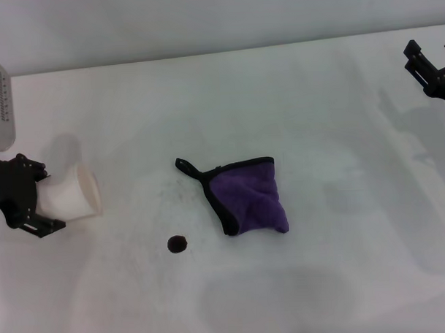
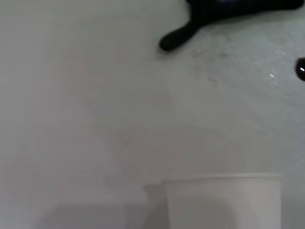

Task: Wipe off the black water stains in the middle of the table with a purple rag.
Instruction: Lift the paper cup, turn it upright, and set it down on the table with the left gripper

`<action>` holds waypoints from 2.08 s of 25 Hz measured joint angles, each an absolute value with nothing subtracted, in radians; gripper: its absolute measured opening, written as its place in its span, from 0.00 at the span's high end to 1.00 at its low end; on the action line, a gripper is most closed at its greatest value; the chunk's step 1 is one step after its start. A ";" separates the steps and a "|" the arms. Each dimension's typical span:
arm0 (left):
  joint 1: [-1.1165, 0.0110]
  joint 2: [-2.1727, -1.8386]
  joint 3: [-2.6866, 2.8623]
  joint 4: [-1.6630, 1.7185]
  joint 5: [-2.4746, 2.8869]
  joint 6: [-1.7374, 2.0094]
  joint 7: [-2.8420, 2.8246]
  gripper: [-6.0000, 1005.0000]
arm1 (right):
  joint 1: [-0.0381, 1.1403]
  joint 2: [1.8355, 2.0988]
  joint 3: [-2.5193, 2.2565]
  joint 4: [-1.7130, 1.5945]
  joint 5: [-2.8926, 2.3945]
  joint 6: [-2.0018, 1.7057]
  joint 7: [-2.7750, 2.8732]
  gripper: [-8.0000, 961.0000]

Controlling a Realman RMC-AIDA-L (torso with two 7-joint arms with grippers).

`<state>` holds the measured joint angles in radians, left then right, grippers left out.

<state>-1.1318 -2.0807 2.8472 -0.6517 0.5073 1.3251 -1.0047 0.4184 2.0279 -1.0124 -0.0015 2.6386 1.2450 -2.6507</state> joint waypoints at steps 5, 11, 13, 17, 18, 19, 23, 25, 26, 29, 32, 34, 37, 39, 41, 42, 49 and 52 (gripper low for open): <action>-1.125 -2.079 2.847 -0.647 0.483 1.322 -1.009 0.27 | 0.419 2.028 -1.012 -0.001 2.639 1.244 -2.651 0.14; -1.116 -2.080 2.846 -0.668 0.367 1.328 -1.049 0.31 | 0.416 2.028 -1.012 -0.001 2.638 1.244 -2.651 0.14; -1.075 -2.079 2.846 -0.722 0.130 1.338 -1.060 0.32 | 0.416 2.028 -1.012 -0.002 2.637 1.244 -2.651 0.14; -0.976 -2.078 2.846 -0.726 -0.211 1.340 -1.005 0.34 | 0.415 2.028 -1.012 -0.002 2.636 1.244 -2.651 0.14; -0.946 -2.079 2.846 -0.712 -0.285 1.339 -0.969 0.34 | 0.415 2.028 -1.012 -0.002 2.636 1.245 -2.651 0.14; -0.919 -2.079 2.846 -0.694 -0.340 1.335 -0.934 0.35 | 0.414 2.028 -1.012 -0.002 2.636 1.246 -2.651 0.14; -0.809 -2.077 2.846 -0.559 -0.557 1.318 -0.774 0.35 | 0.414 2.028 -1.012 -0.002 2.637 1.244 -2.651 0.14; -0.753 -2.076 2.846 -0.479 -0.679 1.317 -0.688 0.34 | 0.415 2.028 -1.012 -0.002 2.638 1.243 -2.651 0.14; -0.728 -2.077 2.846 -0.436 -0.739 1.318 -0.641 0.34 | 0.417 2.028 -1.012 -0.002 2.638 1.243 -2.651 0.14; -0.654 -2.078 2.846 -0.276 -0.887 1.310 -0.489 0.34 | 0.421 2.028 -1.013 -0.005 2.637 1.242 -2.651 0.14; -0.591 -2.081 2.844 -0.122 -1.009 1.282 -0.329 0.34 | 0.423 2.028 -1.016 -0.005 2.637 1.242 -2.651 0.14; -0.553 -2.083 2.843 -0.027 -1.091 1.257 -0.249 0.34 | 0.422 2.028 -1.018 -0.004 2.637 1.242 -2.651 0.14; -0.521 -2.085 2.843 0.092 -1.198 1.181 -0.154 0.34 | 0.419 2.028 -1.018 -0.004 2.637 1.242 -2.651 0.14; -0.516 -2.087 2.843 0.140 -1.227 1.120 -0.128 0.34 | 0.419 2.028 -1.019 -0.004 2.637 1.242 -2.651 0.14; -0.514 -2.088 2.843 0.173 -1.233 1.065 -0.126 0.34 | 0.419 2.027 -1.021 -0.006 2.637 1.242 -2.652 0.14; -0.513 -2.088 2.843 0.186 -1.233 1.044 -0.126 0.34 | 0.419 2.027 -1.021 -0.007 2.637 1.242 -2.654 0.14; -0.467 -2.091 2.844 0.235 -1.231 1.001 -0.119 0.34 | 0.407 2.023 -1.022 -0.006 2.637 1.244 -2.659 0.14; -0.448 -2.091 2.844 0.237 -1.230 1.000 -0.119 0.34 | 0.400 2.021 -1.022 -0.007 2.637 1.244 -2.659 0.14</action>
<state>-0.4477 -2.0908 2.8441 0.2373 -1.2298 1.0000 -0.1190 0.4004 2.0214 -1.0216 -0.0069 2.6368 1.2435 -2.6594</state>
